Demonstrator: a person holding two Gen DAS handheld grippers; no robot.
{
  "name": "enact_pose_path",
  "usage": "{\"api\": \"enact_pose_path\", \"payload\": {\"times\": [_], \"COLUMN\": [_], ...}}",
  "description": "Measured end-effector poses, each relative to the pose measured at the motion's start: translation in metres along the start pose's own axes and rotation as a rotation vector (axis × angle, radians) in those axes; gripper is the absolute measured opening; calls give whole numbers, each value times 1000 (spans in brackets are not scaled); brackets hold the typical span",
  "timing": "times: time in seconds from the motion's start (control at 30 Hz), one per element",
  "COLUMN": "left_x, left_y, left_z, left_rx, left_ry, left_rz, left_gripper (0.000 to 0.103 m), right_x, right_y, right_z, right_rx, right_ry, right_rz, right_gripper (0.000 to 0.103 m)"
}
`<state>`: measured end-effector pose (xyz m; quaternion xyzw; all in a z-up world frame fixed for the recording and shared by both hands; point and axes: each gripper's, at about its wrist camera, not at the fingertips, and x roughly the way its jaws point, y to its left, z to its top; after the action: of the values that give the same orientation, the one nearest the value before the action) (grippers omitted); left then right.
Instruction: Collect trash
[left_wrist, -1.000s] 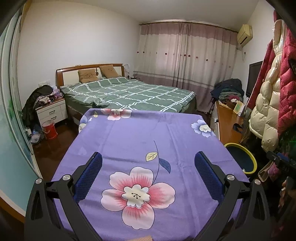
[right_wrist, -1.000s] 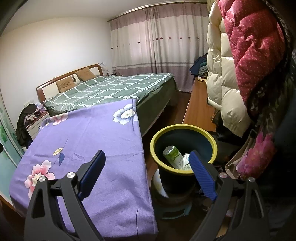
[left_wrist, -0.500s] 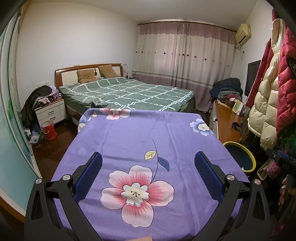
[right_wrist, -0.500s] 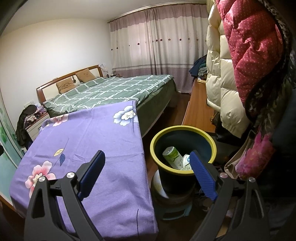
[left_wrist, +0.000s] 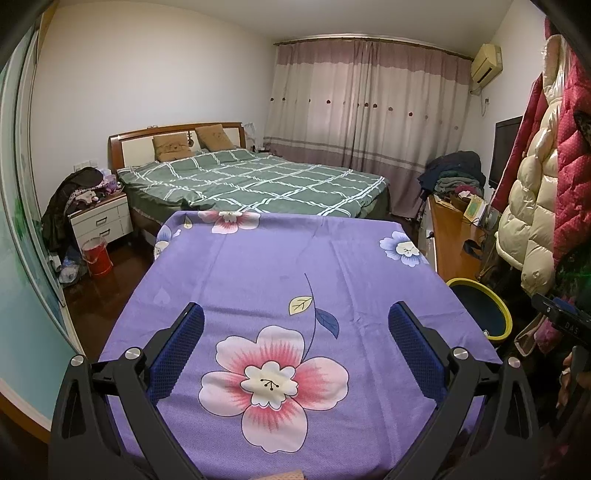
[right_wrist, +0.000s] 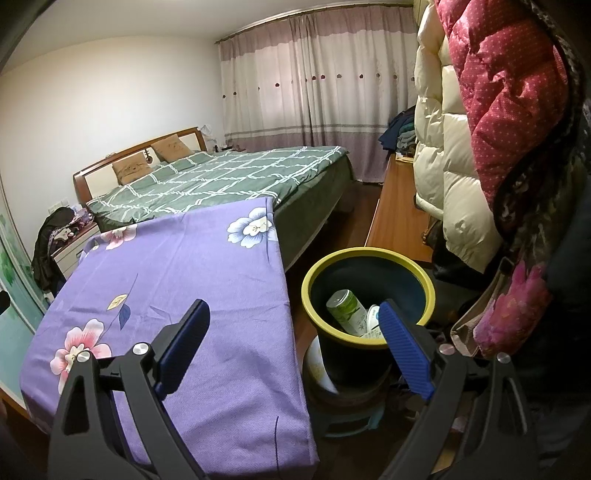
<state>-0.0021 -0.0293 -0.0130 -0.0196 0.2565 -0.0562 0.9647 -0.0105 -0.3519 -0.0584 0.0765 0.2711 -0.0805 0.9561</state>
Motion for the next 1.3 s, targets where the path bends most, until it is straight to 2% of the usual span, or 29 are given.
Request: {"api": "enact_pose_path", "payload": {"times": [1.3], "left_x": [27], "left_y": [3], "left_z": [-8], "left_rx": [-9], "left_ry": [45], "left_rz": [9], "left_gripper": [98], "right_x": [10], "right_y": [7], "right_z": [-5], "right_rx": [-13], "right_ry": [28], "right_rz": [6], "right_gripper": [88]}}
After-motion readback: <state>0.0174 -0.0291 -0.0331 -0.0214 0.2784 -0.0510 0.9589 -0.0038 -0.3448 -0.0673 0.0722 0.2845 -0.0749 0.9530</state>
